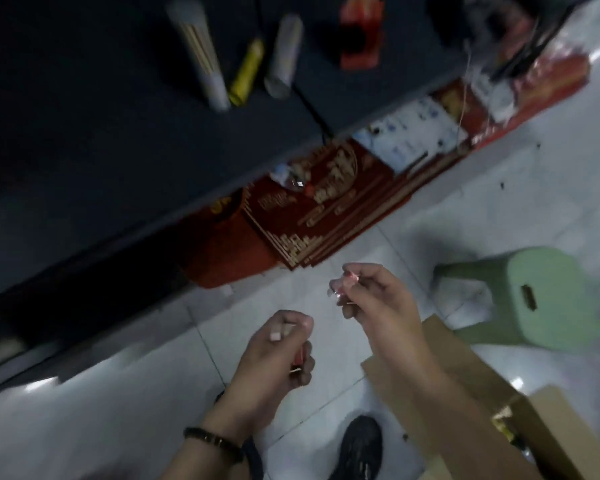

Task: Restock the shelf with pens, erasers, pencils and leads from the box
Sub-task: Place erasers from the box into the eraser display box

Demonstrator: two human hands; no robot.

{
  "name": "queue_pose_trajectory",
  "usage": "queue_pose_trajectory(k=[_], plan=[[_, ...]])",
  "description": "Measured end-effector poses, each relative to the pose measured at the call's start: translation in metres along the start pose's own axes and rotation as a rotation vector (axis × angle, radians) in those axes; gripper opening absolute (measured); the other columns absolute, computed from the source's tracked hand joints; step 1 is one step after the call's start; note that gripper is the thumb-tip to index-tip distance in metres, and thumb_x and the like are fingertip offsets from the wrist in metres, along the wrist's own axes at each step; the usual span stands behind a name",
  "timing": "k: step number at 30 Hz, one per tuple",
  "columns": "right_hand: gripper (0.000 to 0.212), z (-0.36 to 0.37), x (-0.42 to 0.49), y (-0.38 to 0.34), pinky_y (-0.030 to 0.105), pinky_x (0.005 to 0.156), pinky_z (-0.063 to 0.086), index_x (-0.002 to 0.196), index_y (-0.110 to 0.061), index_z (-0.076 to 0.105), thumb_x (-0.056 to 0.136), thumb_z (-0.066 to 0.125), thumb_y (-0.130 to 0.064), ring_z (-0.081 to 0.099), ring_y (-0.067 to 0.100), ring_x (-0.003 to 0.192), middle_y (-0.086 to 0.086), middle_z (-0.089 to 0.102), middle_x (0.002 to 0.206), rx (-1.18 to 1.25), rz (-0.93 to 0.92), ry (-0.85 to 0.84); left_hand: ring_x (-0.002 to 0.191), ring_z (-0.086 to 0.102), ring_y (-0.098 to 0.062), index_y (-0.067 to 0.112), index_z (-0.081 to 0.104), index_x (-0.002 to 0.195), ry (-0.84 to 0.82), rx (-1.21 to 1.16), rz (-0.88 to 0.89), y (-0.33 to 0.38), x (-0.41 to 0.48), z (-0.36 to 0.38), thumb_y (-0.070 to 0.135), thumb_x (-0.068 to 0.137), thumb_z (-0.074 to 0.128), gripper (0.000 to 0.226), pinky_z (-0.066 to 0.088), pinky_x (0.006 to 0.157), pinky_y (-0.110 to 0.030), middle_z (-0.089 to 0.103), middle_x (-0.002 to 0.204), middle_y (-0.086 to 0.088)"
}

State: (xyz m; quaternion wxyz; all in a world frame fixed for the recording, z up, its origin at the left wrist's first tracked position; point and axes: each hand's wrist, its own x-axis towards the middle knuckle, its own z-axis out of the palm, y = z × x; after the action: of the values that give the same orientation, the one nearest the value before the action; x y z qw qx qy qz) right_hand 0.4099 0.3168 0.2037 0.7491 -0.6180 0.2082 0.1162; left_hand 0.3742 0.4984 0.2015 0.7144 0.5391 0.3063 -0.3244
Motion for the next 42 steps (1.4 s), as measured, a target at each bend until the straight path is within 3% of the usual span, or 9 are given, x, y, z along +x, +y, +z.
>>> queue_pose_trajectory(k=[6,11,16,19,26,31,35,39,42], plan=[[0.022,0.116,-0.101,-0.204,0.032,0.079,0.061,0.111,-0.009,0.076,0.091,0.077,0.000,0.076,0.028,0.091,0.015,0.077,0.099,-0.015,-0.240,-0.169,0.062,0.051,-0.020,0.020,0.071,0.121,-0.142,-0.150,0.190,0.176,-0.182,0.004,0.052,0.096,0.057,0.042,0.041,0.059,-0.031,0.055,0.075,-0.013],[0.023,0.215,-0.166,-0.328,0.037,0.082,0.063,0.106,-0.008,0.075,0.084,0.082,-0.006,0.074,0.032,0.092,0.016,0.076,0.097,-0.109,-0.470,-0.289,0.062,0.049,-0.018,0.018,0.074,0.104,-0.162,-0.199,0.418,0.284,-0.307,-0.043,0.044,0.102,0.059,0.030,0.040,0.058,-0.029,0.054,0.075,-0.011],[0.025,0.299,-0.218,-0.400,0.033,0.081,0.061,0.102,-0.013,0.077,0.084,0.086,0.002,0.074,0.025,0.089,0.007,0.077,0.094,-0.297,-0.675,-0.374,0.062,0.044,-0.026,0.012,0.067,0.092,-0.050,-0.008,0.727,0.350,-0.397,-0.105,0.038,0.100,0.067,0.028,0.035,0.060,-0.038,0.048,0.071,-0.015],[0.031,0.342,-0.234,-0.432,0.029,0.080,0.059,0.103,-0.021,0.078,0.081,0.089,-0.001,0.074,0.022,0.090,-0.001,0.076,0.096,-0.426,-0.830,-0.389,0.063,0.047,-0.028,0.015,0.071,0.094,0.032,0.162,0.857,0.381,-0.438,-0.140,0.037,0.106,0.060,0.027,0.037,0.062,-0.042,0.053,0.069,-0.015],[0.031,0.434,-0.225,-0.480,0.028,0.070,0.058,0.101,-0.022,0.080,0.078,0.091,-0.006,0.073,0.014,0.089,-0.012,0.072,0.102,-0.657,-1.309,-0.504,0.055,0.046,-0.023,0.016,0.071,0.090,0.167,0.245,0.983,0.435,-0.480,-0.209,0.032,0.106,0.059,0.025,0.037,0.053,-0.028,0.053,0.063,-0.016],[0.018,0.489,-0.181,-0.501,0.027,0.071,0.060,0.095,-0.017,0.080,0.081,0.089,-0.012,0.073,0.010,0.085,-0.014,0.072,0.100,-0.693,-1.376,-0.665,0.054,0.043,-0.022,0.007,0.070,0.093,0.286,0.225,1.026,0.476,-0.473,-0.243,0.034,0.103,0.064,0.029,0.033,0.052,-0.032,0.049,0.059,-0.012],[0.010,0.528,-0.136,-0.520,0.031,0.071,0.061,0.086,-0.016,0.080,0.081,0.088,-0.012,0.073,0.008,0.084,-0.012,0.074,0.095,-0.722,-1.402,-0.745,0.056,0.049,-0.018,0.019,0.073,0.091,0.427,0.321,1.051,0.507,-0.460,-0.264,0.042,0.102,0.065,0.027,0.037,0.054,-0.034,0.055,0.061,0.000],[0.007,0.573,-0.090,-0.549,0.033,0.074,0.060,0.089,-0.023,0.083,0.085,0.086,-0.019,0.072,0.007,0.083,-0.013,0.075,0.089,-0.790,-1.294,-0.766,0.077,0.068,0.000,0.032,0.073,0.090,0.781,0.535,1.076,0.532,-0.437,-0.301,0.039,0.096,0.075,0.010,0.055,0.071,-0.028,0.074,0.082,0.017],[0.004,0.605,-0.062,-0.571,0.020,0.074,0.057,0.089,-0.028,0.084,0.086,0.085,-0.026,0.070,-0.002,0.084,-0.019,0.075,0.087,-0.940,-1.241,-0.749,0.090,0.069,0.002,0.036,0.071,0.091,0.969,0.727,1.091,0.548,-0.420,-0.336,0.034,0.087,0.084,0.013,0.055,0.079,-0.024,0.074,0.092,0.020]])
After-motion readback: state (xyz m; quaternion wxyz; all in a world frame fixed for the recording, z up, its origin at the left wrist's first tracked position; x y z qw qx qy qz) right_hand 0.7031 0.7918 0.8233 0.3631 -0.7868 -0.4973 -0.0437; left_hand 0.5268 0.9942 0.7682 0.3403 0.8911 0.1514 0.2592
